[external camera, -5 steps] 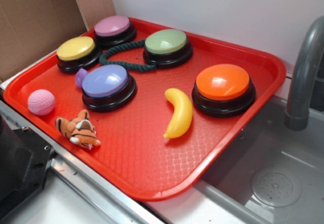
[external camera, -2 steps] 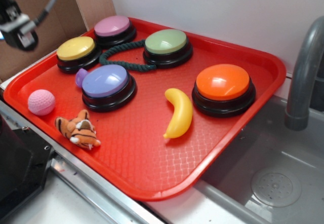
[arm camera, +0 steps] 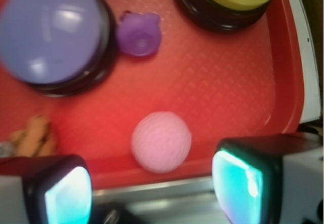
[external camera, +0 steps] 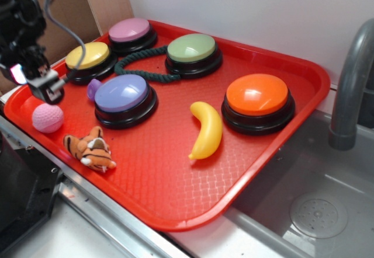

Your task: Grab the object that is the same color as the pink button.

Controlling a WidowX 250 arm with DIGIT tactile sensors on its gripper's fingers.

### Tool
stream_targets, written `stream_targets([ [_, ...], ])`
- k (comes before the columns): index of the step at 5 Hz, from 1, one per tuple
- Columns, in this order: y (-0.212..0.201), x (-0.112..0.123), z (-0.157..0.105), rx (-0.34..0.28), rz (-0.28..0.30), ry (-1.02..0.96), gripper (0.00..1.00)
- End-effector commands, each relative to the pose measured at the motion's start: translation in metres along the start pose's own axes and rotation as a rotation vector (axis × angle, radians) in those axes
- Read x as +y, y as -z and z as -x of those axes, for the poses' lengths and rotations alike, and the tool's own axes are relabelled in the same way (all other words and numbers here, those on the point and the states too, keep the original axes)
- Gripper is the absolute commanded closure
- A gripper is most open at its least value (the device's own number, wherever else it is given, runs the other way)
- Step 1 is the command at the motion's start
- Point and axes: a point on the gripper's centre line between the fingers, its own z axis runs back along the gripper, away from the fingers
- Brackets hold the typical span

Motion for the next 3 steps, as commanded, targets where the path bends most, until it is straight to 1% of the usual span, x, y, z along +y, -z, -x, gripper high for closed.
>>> stream_targets([
  [1, 0.0362, 0.0129, 0.0018, 0.058, -0.026, -0.034, 0.00],
  [2, 0.0442, 0.0116, 0.0032, 0.081, -0.041, -0.056, 0.26],
  [3, 0.0369, 0.0103, 0.0029, 0.077, -0.038, -0.046, 1.00],
])
